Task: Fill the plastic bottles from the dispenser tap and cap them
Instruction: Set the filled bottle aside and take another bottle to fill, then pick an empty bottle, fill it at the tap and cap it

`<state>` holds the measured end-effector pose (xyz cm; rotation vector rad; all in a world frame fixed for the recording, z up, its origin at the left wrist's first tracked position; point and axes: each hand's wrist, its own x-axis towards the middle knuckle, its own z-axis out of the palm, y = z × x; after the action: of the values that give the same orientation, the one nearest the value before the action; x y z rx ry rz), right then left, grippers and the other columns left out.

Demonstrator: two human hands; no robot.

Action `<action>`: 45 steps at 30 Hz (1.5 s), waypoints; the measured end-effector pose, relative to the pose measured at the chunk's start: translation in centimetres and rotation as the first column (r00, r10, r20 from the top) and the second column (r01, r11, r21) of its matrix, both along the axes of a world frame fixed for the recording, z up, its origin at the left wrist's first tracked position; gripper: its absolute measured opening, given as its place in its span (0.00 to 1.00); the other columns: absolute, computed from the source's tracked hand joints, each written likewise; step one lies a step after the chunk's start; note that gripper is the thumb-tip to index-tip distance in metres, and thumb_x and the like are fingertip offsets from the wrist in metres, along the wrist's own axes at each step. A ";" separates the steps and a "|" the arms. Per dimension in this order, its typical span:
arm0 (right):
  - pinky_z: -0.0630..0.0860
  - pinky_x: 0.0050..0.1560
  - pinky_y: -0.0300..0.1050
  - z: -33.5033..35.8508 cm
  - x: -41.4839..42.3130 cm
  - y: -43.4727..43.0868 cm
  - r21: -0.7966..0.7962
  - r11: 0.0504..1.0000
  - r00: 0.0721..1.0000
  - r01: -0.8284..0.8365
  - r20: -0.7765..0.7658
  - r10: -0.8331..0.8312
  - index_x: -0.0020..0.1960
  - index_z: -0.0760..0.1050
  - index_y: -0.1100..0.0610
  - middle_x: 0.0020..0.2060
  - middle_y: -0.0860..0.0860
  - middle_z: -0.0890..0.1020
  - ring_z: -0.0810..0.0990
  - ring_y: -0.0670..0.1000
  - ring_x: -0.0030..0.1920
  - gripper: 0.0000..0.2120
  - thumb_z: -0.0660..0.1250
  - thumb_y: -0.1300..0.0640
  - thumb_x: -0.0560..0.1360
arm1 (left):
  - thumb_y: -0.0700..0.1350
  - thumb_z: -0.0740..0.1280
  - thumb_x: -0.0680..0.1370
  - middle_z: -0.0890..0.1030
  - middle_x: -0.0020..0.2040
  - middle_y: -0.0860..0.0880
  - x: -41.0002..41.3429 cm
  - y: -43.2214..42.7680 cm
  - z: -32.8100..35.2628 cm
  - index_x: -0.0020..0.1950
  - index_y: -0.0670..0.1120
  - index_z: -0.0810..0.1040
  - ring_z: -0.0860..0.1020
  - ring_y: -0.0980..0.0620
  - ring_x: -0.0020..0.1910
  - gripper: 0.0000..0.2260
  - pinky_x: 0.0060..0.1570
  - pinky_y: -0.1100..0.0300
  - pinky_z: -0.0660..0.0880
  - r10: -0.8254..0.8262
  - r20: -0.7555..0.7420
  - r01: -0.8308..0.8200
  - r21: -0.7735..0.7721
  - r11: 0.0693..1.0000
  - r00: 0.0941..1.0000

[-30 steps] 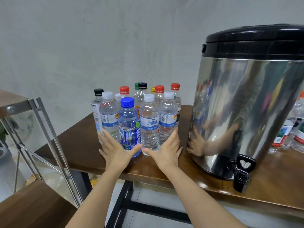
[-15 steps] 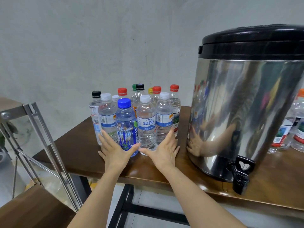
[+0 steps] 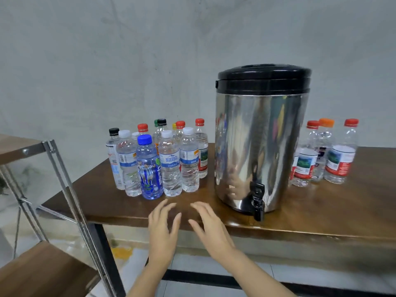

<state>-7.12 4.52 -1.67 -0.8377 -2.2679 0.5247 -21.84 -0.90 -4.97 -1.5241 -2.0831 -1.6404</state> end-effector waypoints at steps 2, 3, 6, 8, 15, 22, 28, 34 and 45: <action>0.72 0.65 0.41 -0.6 3.2 -0.9 0.113 0.991 0.996 -0.066 0.068 0.058 0.70 0.71 0.53 0.66 0.46 0.73 0.73 0.44 0.64 0.19 0.56 0.48 0.82 | 0.53 0.64 0.81 0.74 0.62 0.58 2.6 -0.6 -0.4 0.58 0.50 0.80 0.70 0.56 0.62 0.11 0.64 0.59 0.66 -0.100 -0.077 0.101 0.013 0.995 0.992; 0.74 0.62 0.42 -1.1 4.9 -1.1 0.178 0.980 0.993 -0.084 0.093 0.068 0.67 0.73 0.54 0.62 0.46 0.76 0.76 0.45 0.61 0.18 0.56 0.49 0.81 | 0.54 0.62 0.80 0.75 0.60 0.59 3.9 -0.8 -0.4 0.57 0.51 0.80 0.71 0.58 0.60 0.12 0.63 0.61 0.67 -0.144 -0.116 0.147 0.019 0.989 0.983; 0.77 0.55 0.43 -2.0 9.9 -1.1 0.385 0.921 0.995 -0.062 0.098 0.026 0.61 0.77 0.54 0.55 0.47 0.81 0.80 0.47 0.54 0.13 0.60 0.53 0.80 | 0.53 0.59 0.81 0.76 0.56 0.62 8.0 -1.2 0.2 0.55 0.51 0.81 0.73 0.63 0.58 0.12 0.60 0.71 0.66 -0.274 -0.199 0.278 -0.004 0.960 0.941; 0.78 0.52 0.42 -2.0 13.4 -0.9 0.485 0.875 0.995 -0.014 0.093 -0.036 0.58 0.78 0.53 0.52 0.46 0.82 0.80 0.47 0.52 0.10 0.62 0.54 0.80 | 0.53 0.59 0.81 0.76 0.55 0.62 10.9 -1.1 0.6 0.55 0.51 0.81 0.74 0.64 0.57 0.12 0.57 0.73 0.67 -0.351 -0.228 0.356 -0.018 0.934 0.908; 0.76 0.44 0.36 -0.9 25.0 0.9 0.522 0.819 0.951 0.239 0.043 -0.305 0.53 0.80 0.52 0.47 0.43 0.82 0.77 0.44 0.49 0.09 0.62 0.54 0.78 | 0.52 0.59 0.82 0.78 0.52 0.60 21.2 2.5 2.1 0.56 0.51 0.79 0.76 0.60 0.53 0.11 0.51 0.62 0.75 -0.550 -0.281 0.548 -0.095 0.831 0.786; 0.74 0.42 0.33 0.7 32.1 5.3 0.516 0.753 0.872 0.408 0.025 -0.489 0.50 0.82 0.53 0.45 0.43 0.83 0.77 0.45 0.50 0.09 0.77 0.61 0.70 | 0.47 0.63 0.82 0.79 0.58 0.54 28.7 9.8 5.0 0.62 0.49 0.78 0.73 0.53 0.57 0.10 0.52 0.63 0.70 -0.555 -0.358 0.509 -0.222 0.832 0.751; 0.78 0.40 0.39 1.8 34.6 8.9 0.482 0.739 0.834 0.471 0.031 -0.551 0.50 0.83 0.53 0.45 0.45 0.84 0.80 0.47 0.49 0.08 0.75 0.61 0.72 | 0.49 0.59 0.84 0.73 0.68 0.52 31.8 15.9 6.1 0.71 0.50 0.71 0.69 0.50 0.66 0.15 0.65 0.55 0.69 -0.541 -0.389 0.359 -0.448 0.819 0.746; 0.81 0.44 0.44 2.8 36.1 12.8 0.476 0.737 0.805 0.480 0.096 -0.585 0.54 0.82 0.53 0.48 0.47 0.84 0.81 0.50 0.51 0.09 0.72 0.60 0.74 | 0.50 0.60 0.84 0.71 0.71 0.50 33.4 20.0 6.1 0.73 0.51 0.68 0.68 0.50 0.70 0.18 0.69 0.54 0.66 -0.530 -0.362 0.301 -0.527 0.795 0.767; 0.73 0.60 0.49 8.3 38.1 20.9 0.382 0.720 0.682 0.579 0.258 -0.685 0.76 0.58 0.52 0.70 0.51 0.70 0.67 0.54 0.68 0.29 0.65 0.51 0.79 | 0.51 0.56 0.84 0.70 0.72 0.50 35.9 25.2 4.7 0.74 0.50 0.66 0.64 0.49 0.72 0.18 0.72 0.52 0.62 -0.577 -0.382 0.311 -0.566 0.764 0.722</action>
<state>31.03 25.43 6.59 -1.6028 -2.0917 -0.3076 14.03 24.27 -0.32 -2.4713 -1.9242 -0.6057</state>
